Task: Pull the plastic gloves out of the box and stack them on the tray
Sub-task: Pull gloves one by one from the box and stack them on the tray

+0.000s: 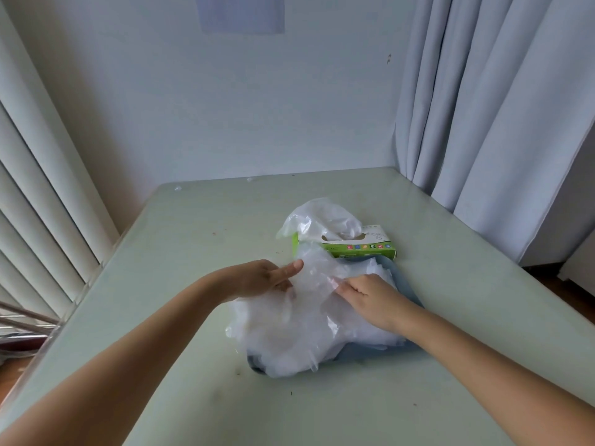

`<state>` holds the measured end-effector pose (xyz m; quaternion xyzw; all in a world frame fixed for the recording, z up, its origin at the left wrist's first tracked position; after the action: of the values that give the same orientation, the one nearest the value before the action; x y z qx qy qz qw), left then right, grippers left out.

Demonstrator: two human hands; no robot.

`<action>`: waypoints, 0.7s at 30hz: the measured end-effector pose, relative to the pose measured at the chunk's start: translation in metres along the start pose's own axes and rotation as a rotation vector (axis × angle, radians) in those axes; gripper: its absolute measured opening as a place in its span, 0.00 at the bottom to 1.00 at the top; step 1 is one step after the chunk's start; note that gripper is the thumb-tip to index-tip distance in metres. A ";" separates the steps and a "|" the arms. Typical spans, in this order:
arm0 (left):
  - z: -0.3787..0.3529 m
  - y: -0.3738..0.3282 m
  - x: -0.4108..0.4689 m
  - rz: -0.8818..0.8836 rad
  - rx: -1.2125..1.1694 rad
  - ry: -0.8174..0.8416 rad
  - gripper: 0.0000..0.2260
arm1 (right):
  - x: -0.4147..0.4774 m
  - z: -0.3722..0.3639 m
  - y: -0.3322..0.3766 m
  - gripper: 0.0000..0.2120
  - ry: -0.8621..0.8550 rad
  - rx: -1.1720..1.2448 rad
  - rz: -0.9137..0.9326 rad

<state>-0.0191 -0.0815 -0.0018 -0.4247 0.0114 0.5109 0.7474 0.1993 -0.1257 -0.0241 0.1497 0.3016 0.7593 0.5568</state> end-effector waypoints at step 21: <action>-0.006 0.012 -0.020 -0.314 0.809 -0.737 0.17 | -0.007 -0.007 -0.012 0.27 0.315 0.221 0.030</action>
<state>-0.0355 -0.0990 -0.0037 0.1049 -0.1184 0.4630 0.8721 0.2067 -0.1322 -0.0362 0.0939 0.4642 0.7439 0.4715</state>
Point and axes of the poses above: each hand's wrist, its own x-axis towards the middle knuckle, its own z-axis out of the back of the hand, y = z × x, the point moved 1 cm from there along x, towards the middle knuckle, and after that the axes turned 7 degrees about y, right-handed, at the moved point
